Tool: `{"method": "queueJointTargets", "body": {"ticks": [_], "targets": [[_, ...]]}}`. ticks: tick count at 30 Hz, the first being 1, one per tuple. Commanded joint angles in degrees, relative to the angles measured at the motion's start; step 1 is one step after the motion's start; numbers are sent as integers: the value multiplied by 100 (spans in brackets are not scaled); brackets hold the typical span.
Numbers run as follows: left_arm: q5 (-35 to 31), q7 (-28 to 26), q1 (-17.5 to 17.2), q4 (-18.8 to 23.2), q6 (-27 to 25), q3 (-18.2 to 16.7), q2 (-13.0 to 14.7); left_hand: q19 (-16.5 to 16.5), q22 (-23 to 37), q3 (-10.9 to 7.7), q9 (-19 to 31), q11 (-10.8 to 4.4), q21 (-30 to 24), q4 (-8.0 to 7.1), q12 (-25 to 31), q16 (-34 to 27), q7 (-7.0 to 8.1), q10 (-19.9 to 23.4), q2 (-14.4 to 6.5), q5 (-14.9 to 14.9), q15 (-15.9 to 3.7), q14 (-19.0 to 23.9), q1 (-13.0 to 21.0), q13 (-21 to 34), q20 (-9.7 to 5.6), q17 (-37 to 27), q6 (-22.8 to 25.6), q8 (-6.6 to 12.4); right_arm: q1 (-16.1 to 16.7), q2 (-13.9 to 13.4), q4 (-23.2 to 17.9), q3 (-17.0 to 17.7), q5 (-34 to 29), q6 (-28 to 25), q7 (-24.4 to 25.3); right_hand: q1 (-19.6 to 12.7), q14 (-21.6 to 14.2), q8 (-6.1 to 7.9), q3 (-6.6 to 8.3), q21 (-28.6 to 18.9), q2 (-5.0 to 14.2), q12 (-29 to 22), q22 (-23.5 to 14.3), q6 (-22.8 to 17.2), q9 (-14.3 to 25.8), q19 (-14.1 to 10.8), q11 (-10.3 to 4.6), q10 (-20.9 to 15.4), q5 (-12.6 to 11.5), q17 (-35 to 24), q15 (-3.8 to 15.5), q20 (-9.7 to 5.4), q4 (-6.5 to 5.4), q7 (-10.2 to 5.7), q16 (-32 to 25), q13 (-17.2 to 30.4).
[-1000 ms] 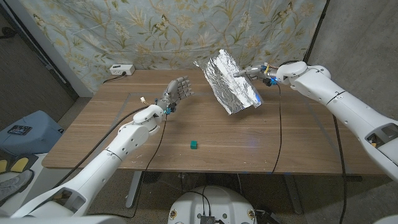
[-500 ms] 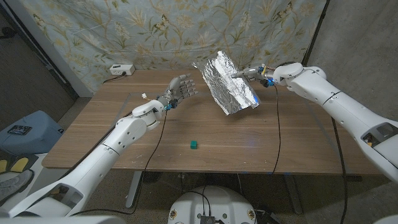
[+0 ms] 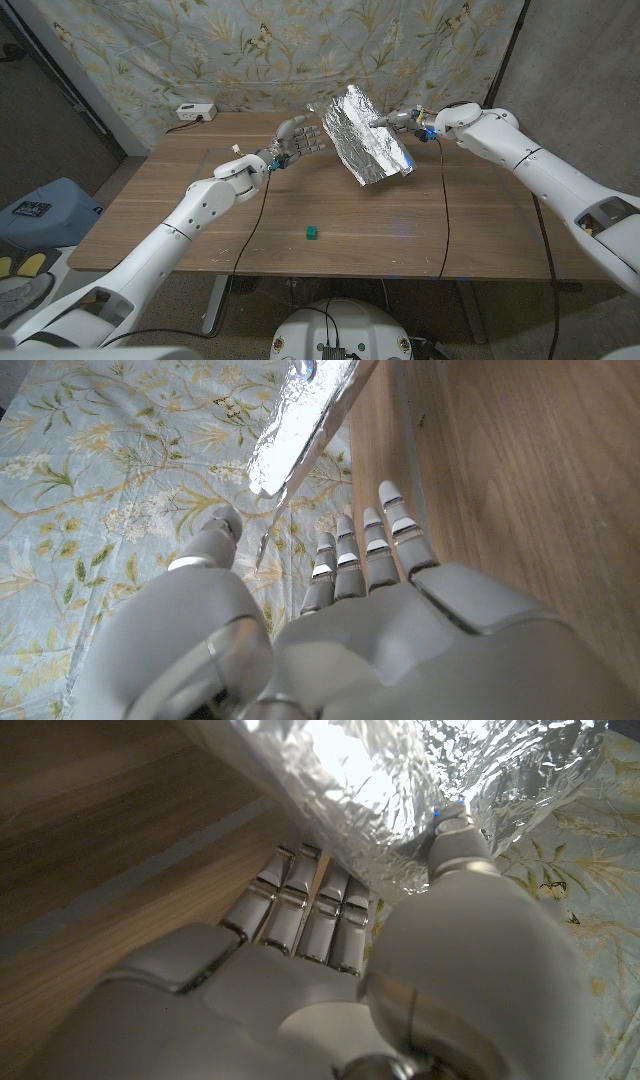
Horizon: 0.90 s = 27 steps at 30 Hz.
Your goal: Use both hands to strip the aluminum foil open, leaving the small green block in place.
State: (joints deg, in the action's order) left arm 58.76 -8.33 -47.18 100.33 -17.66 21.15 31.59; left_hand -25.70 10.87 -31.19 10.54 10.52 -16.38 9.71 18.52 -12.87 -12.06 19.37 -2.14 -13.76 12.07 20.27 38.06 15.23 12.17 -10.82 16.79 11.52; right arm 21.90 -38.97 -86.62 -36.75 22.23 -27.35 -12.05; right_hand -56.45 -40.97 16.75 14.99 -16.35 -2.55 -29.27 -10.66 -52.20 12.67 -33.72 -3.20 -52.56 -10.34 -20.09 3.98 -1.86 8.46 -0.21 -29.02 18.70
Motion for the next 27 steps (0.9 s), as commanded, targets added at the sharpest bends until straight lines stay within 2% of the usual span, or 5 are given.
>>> {"method": "queueJointTargets", "body": {"ticks": [1,7,12,20,27], "targets": [[171,-52,372,-12,-362,182,-28,-138,34,47,29,-40,-37,22,122,-61,12,161,2,-32,-60,213,196,78,1,-22,161,29,-10,26,-13,-31,-73,-52,80,-267,-61,3,-7,1,442,-23,-9,-135,30,-6,-13,-46,8,-9,496,-17,2,-74,8,10],[154,-99,528,-77,-495,277,-78,-343,52,120,53,-186,-107,17,358,-178,-9,383,-27,-76,-192,614,437,242,-1,-88,337,36,8,40,40,3,1,-4,26,-268,-62,-4,-15,4,444,-26,-9,-139,34,-3,-18,-45,8,-3,498,-17,3,-70,13,10],[134,-213,632,-147,-606,354,-161,-513,60,200,96,-209,-160,9,581,-307,-8,569,-65,-115,-305,930,607,390,1,-156,577,84,20,23,-1,9,19,-57,42,-272,-68,-9,-20,5,450,-36,-9,-142,41,-5,-13,-54,8,0,497,-17,5,-65,14,16],[82,-285,698,-248,-637,426,-272,-728,66,231,139,-270,-235,4,793,-438,-3,758,-178,-192,-437,1189,799,531,-13,-224,814,128,72,-36,-70,59,99,-81,21,-282,-78,-25,-26,8,460,-47,-9,-141,44,-3,-14,-54,8,8,478,-8,9,-51,18,24],[33,-286,801,-365,-716,514,-358,-909,66,279,185,-384,-298,-9,992,-551,7,971,-204,-279,-551,1435,903,655,-34,-262,1102,197,141,-120,-155,98,160,-43,-30,-288,-82,-33,-33,10,468,-52,-8,-146,49,-3,0,-53,8,8,463,-4,10,-41,16,28]]}}
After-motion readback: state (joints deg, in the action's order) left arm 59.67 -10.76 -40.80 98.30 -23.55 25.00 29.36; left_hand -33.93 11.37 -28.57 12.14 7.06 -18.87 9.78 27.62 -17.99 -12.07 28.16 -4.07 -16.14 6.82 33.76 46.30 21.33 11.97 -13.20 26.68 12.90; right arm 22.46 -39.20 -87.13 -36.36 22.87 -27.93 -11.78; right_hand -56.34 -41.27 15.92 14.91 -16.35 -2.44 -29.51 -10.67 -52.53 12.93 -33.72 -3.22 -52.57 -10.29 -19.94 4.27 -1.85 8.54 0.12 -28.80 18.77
